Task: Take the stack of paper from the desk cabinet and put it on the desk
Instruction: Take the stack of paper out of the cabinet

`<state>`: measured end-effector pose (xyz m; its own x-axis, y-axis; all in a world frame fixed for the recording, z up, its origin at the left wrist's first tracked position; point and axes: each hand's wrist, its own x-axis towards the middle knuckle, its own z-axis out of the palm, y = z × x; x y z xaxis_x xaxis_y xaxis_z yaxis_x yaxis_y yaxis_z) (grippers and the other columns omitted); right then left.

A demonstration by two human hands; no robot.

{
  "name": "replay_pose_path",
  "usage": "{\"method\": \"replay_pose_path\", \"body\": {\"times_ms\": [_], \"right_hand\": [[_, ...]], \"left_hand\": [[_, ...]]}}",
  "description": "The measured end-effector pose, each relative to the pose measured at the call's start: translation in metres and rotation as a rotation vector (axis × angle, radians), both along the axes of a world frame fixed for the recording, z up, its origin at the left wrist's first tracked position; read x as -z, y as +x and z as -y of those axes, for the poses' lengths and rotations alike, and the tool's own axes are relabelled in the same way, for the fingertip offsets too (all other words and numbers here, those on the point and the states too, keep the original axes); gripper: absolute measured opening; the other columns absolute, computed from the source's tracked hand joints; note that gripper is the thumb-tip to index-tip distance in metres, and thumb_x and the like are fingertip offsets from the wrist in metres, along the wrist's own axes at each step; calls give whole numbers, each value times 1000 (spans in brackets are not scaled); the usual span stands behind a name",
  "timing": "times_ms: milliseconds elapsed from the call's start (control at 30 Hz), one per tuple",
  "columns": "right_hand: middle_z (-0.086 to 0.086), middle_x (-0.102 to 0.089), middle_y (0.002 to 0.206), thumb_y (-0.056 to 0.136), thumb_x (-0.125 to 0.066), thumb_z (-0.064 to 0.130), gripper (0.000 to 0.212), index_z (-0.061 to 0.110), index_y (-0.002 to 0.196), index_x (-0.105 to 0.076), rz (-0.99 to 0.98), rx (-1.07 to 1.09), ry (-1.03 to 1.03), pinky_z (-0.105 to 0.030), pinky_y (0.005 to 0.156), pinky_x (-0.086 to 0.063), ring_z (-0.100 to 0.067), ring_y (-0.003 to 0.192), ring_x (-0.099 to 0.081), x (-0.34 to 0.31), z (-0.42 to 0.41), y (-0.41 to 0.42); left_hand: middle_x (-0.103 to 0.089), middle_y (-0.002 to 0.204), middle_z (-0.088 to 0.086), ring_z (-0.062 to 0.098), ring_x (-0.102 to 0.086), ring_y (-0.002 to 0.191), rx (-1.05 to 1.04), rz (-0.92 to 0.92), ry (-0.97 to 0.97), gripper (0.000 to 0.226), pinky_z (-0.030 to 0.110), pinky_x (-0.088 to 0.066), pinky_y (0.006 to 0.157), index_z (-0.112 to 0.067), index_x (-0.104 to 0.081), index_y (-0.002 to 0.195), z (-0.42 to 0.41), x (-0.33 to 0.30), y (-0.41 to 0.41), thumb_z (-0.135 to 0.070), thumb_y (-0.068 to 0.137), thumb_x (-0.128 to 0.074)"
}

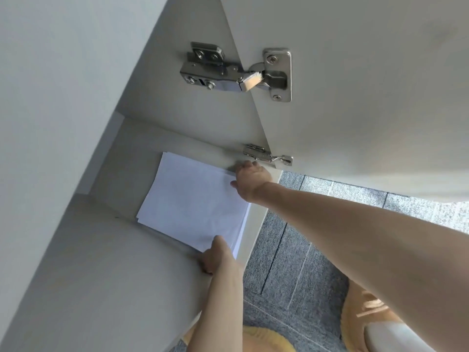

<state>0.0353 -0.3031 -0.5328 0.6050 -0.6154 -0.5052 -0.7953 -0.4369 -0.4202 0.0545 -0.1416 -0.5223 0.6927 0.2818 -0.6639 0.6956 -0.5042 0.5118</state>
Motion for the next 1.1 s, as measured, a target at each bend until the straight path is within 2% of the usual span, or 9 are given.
{"method": "replay_pose_path", "body": {"times_ms": [100, 200, 300, 367, 567, 700, 833, 1000, 1100], "right_hand": [[-20, -45, 143, 103, -45, 30, 44, 6, 139, -51, -32, 7, 15, -40, 105, -38, -36, 132, -42, 0, 0, -3], [-17, -39, 144, 100, -49, 20, 35, 9, 132, -61, -52, 26, -17, -37, 105, -37, -33, 135, -36, 3, -3, -4], [-19, -46, 138, 101, -45, 15, 37, 3, 136, -50, 39, 113, 107, -38, 100, -42, -36, 130, -46, 4, -5, -9], [-21, -57, 129, 101, -43, 16, 35, 8, 135, -44, 96, 144, 205, -38, 84, -43, -39, 120, -56, 3, -6, -18], [-24, -57, 132, 102, -39, 18, 43, 11, 144, -40, -8, 213, 332, -37, 85, -46, -40, 118, -58, -2, 3, -74], [-23, -57, 134, 102, -40, 13, 39, 1, 138, -48, -94, 142, 424, -32, 86, -43, -36, 119, -57, -10, 6, -117], [-24, -61, 123, 98, -38, 5, 36, -8, 127, -52, -155, 58, 475, -28, 72, -36, -27, 96, -54, -18, 5, -148], [-15, -57, 111, 100, -35, 14, 35, 3, 133, -42, -148, 90, 516, -34, 75, -36, -25, 92, -49, -44, 0, -179], [-18, -59, 112, 103, -33, 18, 34, 5, 134, -39, -134, 114, 525, -34, 73, -37, -26, 90, -50, -74, -8, -195]], "left_hand": [[-70, 103, 26, 42, -69, 91, 34, 0, 28, 40, 36, -49, 63, 8, -62, 97, -3, 7, -1, -20, 68, -57], [-69, 103, 28, 43, -70, 89, 84, 29, 95, 42, 40, -55, 63, 10, -62, 100, -5, 16, -7, -15, 65, -58], [-68, 105, 28, 45, -68, 87, 127, 70, 149, 52, 51, -61, 70, 8, -59, 101, -8, 24, -14, -18, 55, -56], [-65, 108, 27, 45, -65, 92, 118, 99, 157, 50, 49, -59, 73, 8, -57, 105, -8, 22, -24, -14, 60, -58], [-56, 115, 27, 38, -57, 90, 171, 49, 49, 48, 45, -49, 74, 3, -48, 119, -22, 10, -83, -15, 79, -68], [-72, 109, 18, 39, -67, 98, 10, -86, -167, 38, 51, -54, 91, -2, -67, 99, -41, 10, -101, -33, 80, -76], [-71, 118, 7, 31, -61, 114, 29, -332, -388, 52, 51, -41, 108, -19, -69, 112, -59, 10, -95, -47, 71, -81], [-78, 104, 14, 33, -67, 101, 127, -466, -556, 33, 41, -53, 82, -14, -66, 122, -66, -32, -103, -27, 91, -65], [-72, 120, 14, 35, -68, 110, 204, -428, -489, 47, 51, -53, 95, -17, -61, 129, -72, -62, -117, -30, 85, -71]]}}
